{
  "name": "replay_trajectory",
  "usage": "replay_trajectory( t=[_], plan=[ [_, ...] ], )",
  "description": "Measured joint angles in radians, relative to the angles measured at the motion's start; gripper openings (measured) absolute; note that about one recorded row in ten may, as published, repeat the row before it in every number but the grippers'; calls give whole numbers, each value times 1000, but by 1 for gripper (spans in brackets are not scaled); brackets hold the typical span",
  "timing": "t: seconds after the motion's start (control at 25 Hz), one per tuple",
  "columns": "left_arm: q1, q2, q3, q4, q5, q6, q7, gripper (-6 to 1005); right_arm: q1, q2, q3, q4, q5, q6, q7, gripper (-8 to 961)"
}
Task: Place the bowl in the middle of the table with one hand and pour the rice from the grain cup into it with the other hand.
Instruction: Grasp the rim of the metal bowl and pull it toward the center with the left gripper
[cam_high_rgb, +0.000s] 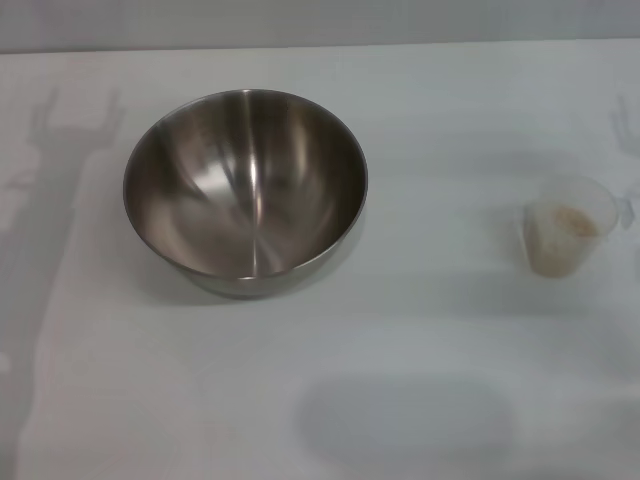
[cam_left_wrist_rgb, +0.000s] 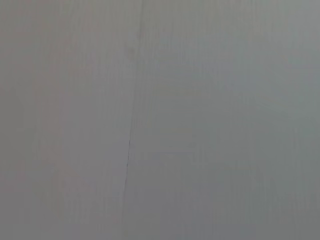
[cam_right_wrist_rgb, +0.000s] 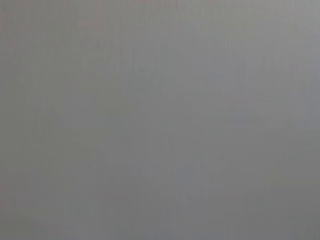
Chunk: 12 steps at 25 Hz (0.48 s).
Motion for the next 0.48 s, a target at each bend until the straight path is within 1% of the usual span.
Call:
replay_trajectory(
  t=[0.48],
  plan=[
    [-1,0,0,-1,0,0,3,834,-2,1,-1,1,1,-1,0,684]
  ],
)
